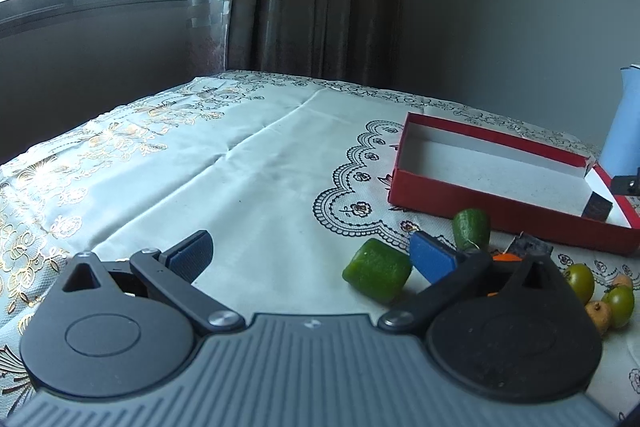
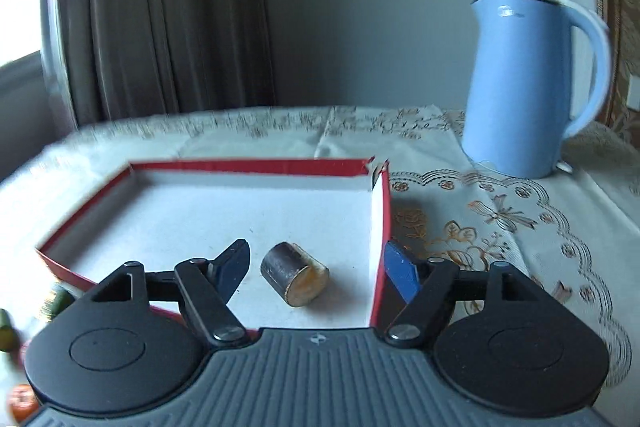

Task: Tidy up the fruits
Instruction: 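Lower the sugarcane piece into the red tray and open the right tool, then grasp the green cucumber chunk with the left tool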

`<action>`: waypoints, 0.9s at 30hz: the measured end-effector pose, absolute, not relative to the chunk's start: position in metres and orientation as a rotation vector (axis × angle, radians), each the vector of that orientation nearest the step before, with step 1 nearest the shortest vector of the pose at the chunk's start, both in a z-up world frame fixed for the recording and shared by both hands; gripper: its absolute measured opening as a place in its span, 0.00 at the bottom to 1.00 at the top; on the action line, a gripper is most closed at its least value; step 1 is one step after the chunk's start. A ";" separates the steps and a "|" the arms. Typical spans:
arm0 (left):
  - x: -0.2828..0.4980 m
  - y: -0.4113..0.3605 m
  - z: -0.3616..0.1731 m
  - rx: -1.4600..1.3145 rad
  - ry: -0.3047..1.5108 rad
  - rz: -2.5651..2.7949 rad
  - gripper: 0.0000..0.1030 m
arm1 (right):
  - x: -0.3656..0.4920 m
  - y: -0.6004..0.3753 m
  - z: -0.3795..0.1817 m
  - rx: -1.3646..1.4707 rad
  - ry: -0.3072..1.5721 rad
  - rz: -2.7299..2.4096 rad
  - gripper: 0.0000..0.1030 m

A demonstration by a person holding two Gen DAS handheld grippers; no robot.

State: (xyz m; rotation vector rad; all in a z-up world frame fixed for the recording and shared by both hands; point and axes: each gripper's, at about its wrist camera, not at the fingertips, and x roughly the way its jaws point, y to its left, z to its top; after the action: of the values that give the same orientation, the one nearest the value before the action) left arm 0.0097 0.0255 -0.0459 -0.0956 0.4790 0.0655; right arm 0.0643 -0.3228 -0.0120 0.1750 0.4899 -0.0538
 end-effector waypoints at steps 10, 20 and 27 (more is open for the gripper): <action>-0.018 0.031 -0.033 0.138 0.339 0.023 1.00 | -0.015 -0.369 -0.034 0.317 0.330 -0.135 0.80; 0.006 0.013 -0.048 0.157 0.456 -0.180 0.55 | -0.009 -0.390 -0.046 0.449 0.353 -0.112 0.80; 0.023 0.013 -0.055 0.124 0.552 -0.232 0.39 | -0.010 -0.390 -0.048 0.457 0.357 -0.106 0.80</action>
State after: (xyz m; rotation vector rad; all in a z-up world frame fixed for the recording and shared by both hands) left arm 0.0231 0.0131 -0.0552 0.1241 0.5520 -0.2317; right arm -0.0096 -0.3903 -0.0479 0.4574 0.3569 -0.1062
